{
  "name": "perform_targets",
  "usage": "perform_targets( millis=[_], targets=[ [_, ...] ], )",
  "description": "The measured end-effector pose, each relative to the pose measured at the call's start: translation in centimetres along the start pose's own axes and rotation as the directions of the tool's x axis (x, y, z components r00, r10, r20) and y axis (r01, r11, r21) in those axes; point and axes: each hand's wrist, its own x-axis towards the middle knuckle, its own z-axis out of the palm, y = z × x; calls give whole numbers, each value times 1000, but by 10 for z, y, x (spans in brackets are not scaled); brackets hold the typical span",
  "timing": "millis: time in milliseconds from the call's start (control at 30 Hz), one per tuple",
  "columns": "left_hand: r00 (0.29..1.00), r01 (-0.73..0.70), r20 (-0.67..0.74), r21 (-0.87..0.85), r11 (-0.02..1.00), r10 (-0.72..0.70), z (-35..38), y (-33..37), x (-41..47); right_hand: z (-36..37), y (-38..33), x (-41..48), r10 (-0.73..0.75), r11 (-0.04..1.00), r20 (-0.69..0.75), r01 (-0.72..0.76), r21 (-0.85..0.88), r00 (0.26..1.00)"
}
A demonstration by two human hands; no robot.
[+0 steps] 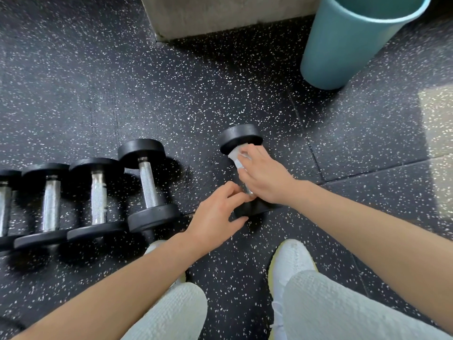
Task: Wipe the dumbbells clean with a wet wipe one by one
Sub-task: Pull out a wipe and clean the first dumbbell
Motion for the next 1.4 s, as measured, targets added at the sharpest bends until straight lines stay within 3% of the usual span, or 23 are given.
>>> perform_targets(
  millis=[200, 367, 467, 567, 733, 967, 1167, 1400],
  targets=[
    [1000, -19, -15, 10, 1000, 19, 0, 2, 0, -8, -4, -41, -6, 1000, 46, 7, -21, 999],
    [1000, -26, -5, 3, 1000, 26, 1, 3, 3, -11, 3, -16, -56, 992, 119, 69, -110, 991],
    [999, -37, 18, -6, 999, 37, 0, 3, 7, -15, 2, -10, 33, 999, 127, -37, 24, 991],
    [998, -65, 20, -1, 998, 65, 0, 2, 8, -17, 2, -29, -20, 997, 208, 6, 71, 978],
    [997, -76, -1, -1, 997, 76, 4, 0, 7, -14, 6, -37, -63, 996, 171, 72, -52, 983],
    [999, -53, 8, 10, 999, 53, 2, 11, 12, -21, 5, -8, -30, 999, 123, 26, 31, 992],
    [996, -86, 8, 52, 995, 86, 3, 11, 12, -25, 14, -49, -43, 994, 98, 33, 103, 994],
    [993, -103, 75, 105, 989, 96, -5, 14, 14, -26, 14, -5, -26, 999, 103, 29, -27, 994]
  ],
)
